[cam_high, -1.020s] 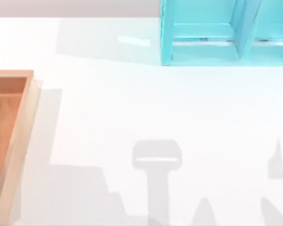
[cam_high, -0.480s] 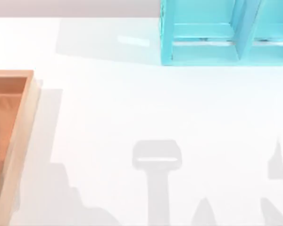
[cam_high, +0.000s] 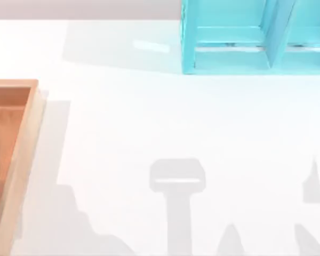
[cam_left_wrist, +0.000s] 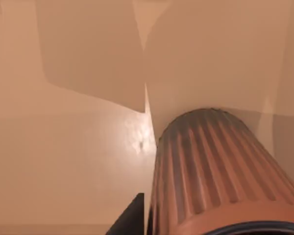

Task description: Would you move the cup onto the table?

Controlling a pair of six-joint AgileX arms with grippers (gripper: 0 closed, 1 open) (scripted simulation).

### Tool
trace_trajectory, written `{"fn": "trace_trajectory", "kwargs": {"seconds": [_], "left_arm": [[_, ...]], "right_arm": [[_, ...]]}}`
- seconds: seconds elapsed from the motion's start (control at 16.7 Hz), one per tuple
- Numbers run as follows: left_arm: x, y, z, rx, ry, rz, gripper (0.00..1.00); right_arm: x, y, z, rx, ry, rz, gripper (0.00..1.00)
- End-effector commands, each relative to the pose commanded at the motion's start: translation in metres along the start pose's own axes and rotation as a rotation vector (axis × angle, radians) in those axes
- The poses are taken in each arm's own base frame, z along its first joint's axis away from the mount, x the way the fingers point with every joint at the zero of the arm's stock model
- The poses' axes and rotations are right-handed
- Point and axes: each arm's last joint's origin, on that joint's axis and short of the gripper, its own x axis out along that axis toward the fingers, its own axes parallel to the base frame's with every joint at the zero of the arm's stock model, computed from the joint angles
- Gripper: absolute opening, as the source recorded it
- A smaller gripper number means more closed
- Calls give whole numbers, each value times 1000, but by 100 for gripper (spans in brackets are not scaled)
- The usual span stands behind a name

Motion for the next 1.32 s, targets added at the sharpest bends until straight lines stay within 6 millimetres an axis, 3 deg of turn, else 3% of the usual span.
{"fn": "trace_trajectory", "kwargs": {"seconds": [0.42,1.02,1.32], "left_arm": [[0,0,0,0,0,0,2],[-1,0,0,0,-5,1,0],[-34,2,17,-113,-108,37,0]], "right_arm": [[0,0,0,0,0,0,100],[0,0,0,0,0,0,100],[0,0,0,0,0,0,100]]}}
